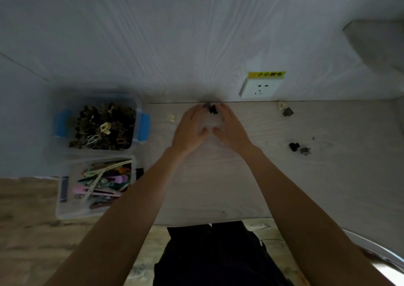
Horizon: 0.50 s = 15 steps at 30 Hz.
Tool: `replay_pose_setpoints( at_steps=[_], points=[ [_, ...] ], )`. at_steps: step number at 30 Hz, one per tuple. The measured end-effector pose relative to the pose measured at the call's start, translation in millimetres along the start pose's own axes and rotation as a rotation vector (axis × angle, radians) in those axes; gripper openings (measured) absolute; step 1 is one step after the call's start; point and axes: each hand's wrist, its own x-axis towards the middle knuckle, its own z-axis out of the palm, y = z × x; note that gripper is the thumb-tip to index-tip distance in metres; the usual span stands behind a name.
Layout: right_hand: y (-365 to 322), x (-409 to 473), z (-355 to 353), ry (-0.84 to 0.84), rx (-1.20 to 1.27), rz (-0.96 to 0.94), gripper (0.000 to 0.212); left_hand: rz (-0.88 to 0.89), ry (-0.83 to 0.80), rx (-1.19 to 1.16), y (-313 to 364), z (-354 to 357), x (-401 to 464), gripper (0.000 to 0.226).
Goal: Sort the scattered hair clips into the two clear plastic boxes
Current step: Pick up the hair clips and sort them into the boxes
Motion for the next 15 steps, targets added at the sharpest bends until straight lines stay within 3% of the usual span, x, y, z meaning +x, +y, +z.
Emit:
replay_pose_setpoints(
  at_steps=[3, 6, 8, 10, 13, 15],
  points=[
    [6.6, -2.1, -0.3, 0.079, 0.004, -0.007, 0.067, 0.095, 0.205, 0.061, 8.8, 4.5, -7.1, 0.052],
    [9.5, -2.0, -5.0, 0.187, -0.181, 0.070, 0.070, -0.094, 0.305, 0.173, 2.4, -3.4, -11.2, 0.067],
    [6.0, 1.3, -6.8, 0.129, -0.244, 0.149, 0.080, -0.351, 0.198, 0.192, -3.7, -8.0, -8.4, 0.087],
    [-1.5, 8.7, -8.7, 0.047, -0.312, 0.138, 0.087, -0.482, 0.071, 0.139, -7.0, -11.1, -3.7, 0.099],
    [-9.5, 25.8, -9.6, -0.128, -0.380, 0.024, 0.090, -0.390, -0.103, -0.011, -6.1, -11.0, 6.0, 0.111],
    [-10.9, 32.7, -8.8, -0.216, -0.380, -0.030, 0.089, -0.293, -0.220, 0.008, -0.8, -9.3, 11.3, 0.117]
  ],
)
